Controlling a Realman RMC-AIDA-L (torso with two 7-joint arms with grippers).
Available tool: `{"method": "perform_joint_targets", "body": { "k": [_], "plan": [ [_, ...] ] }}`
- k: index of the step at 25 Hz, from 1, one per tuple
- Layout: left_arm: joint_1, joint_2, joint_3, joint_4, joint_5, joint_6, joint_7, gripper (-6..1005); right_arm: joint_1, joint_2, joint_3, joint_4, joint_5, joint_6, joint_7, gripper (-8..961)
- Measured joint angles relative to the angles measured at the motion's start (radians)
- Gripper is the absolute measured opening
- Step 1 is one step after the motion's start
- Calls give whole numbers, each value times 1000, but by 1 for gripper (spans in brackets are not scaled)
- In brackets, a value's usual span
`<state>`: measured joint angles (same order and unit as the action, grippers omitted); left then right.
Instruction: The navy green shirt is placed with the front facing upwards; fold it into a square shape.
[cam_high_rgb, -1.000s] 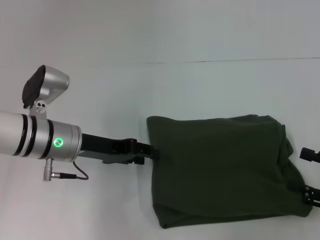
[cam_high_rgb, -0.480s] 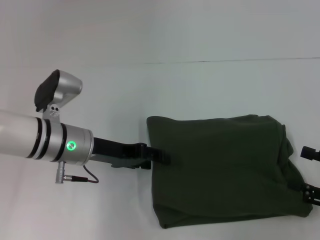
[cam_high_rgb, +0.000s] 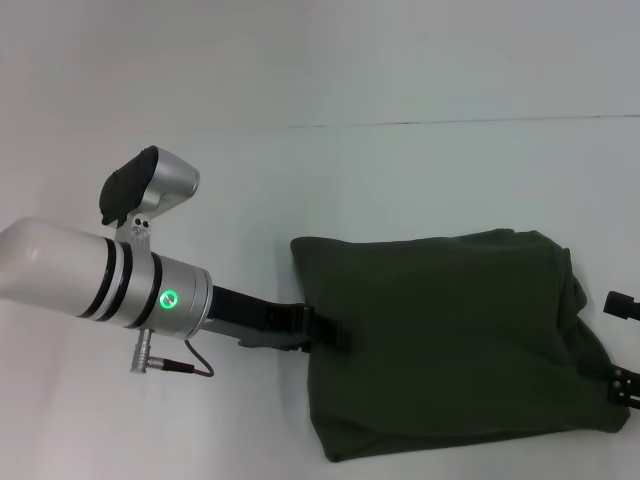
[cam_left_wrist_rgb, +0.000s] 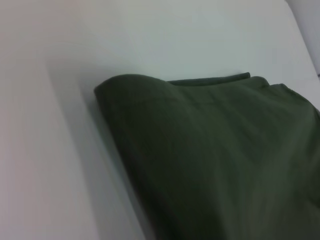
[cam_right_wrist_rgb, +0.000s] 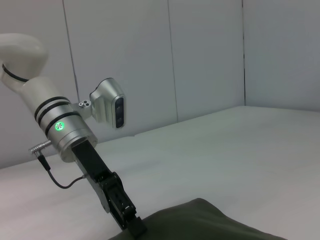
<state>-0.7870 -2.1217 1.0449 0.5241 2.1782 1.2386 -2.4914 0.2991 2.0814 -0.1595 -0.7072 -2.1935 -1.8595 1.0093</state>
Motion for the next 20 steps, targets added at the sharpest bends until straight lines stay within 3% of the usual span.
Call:
{"method": "perform_joint_targets", "body": {
  "k": [9, 15, 20],
  "plan": [
    [2, -3, 10, 13, 0, -22, 11, 386, -5, 3, 1, 0, 2, 0, 0, 870],
    [1, -3, 9, 14, 0, -22, 17, 122, -5, 3, 2, 3, 3, 0, 0, 870],
    [6, -2, 9, 28, -1, -22, 19, 29, -2, 3, 2, 3, 3, 1, 0, 870]
  ]
}}
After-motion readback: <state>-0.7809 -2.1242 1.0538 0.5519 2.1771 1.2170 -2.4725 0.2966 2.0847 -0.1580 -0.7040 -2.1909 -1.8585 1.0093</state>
